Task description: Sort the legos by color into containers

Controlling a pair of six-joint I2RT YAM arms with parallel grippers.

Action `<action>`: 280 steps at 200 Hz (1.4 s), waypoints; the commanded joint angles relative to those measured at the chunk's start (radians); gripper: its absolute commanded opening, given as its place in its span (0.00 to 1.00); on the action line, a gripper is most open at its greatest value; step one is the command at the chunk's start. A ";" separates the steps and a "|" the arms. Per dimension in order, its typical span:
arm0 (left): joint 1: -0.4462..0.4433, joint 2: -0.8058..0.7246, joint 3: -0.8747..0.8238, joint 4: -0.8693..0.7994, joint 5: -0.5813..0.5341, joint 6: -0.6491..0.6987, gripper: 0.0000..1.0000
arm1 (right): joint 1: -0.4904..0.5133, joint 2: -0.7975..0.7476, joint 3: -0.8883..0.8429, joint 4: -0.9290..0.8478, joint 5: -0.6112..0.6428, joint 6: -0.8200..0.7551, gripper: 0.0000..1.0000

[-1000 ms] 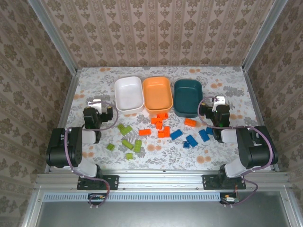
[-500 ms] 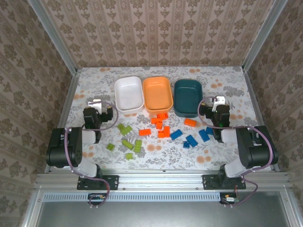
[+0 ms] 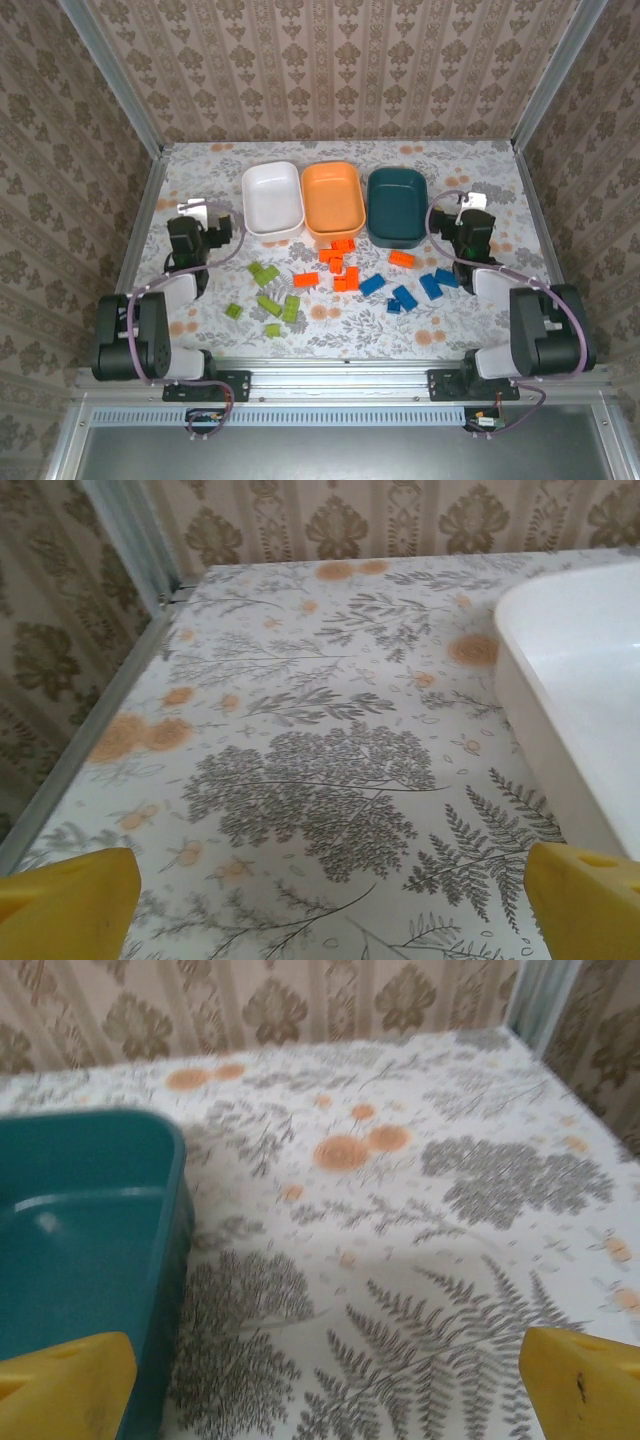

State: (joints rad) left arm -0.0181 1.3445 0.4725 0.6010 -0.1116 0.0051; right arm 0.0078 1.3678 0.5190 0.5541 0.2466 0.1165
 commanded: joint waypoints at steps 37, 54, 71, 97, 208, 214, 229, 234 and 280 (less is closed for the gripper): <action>0.057 -0.088 0.334 -0.706 -0.098 -0.256 1.00 | -0.065 -0.116 0.281 -0.575 0.082 0.219 1.00; 0.059 -0.067 0.408 -0.828 -0.099 -0.329 1.00 | -0.086 -0.109 0.386 -0.729 0.042 0.286 1.00; 0.060 -0.070 0.455 -0.927 -0.109 -0.417 1.00 | -0.094 -0.086 0.493 -0.875 -0.040 0.312 1.00; 0.060 -0.087 0.508 -0.986 0.072 -0.414 1.00 | -0.086 -0.032 0.640 -1.080 -0.217 0.329 1.00; -0.249 -0.078 0.515 -1.106 0.239 -0.384 1.00 | -0.066 0.078 0.607 -1.626 -0.366 0.599 0.90; -0.251 -0.076 0.514 -1.103 0.242 -0.386 1.00 | -0.066 0.092 0.599 -1.624 -0.368 0.588 0.90; -0.253 -0.076 0.511 -1.099 0.250 -0.382 1.00 | -0.067 0.135 0.583 -1.624 -0.343 0.544 0.90; -0.252 -0.076 0.514 -1.098 0.250 -0.378 1.00 | -0.069 0.145 0.575 -1.619 -0.338 0.532 0.90; -0.250 -0.082 0.520 -1.115 0.251 -0.362 1.00 | -0.068 0.236 0.527 -1.513 -0.376 0.458 0.86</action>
State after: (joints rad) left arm -0.2726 1.2678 0.9905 -0.4881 0.1276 -0.3672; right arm -0.0608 1.5539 1.0607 -0.9981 -0.1097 0.6205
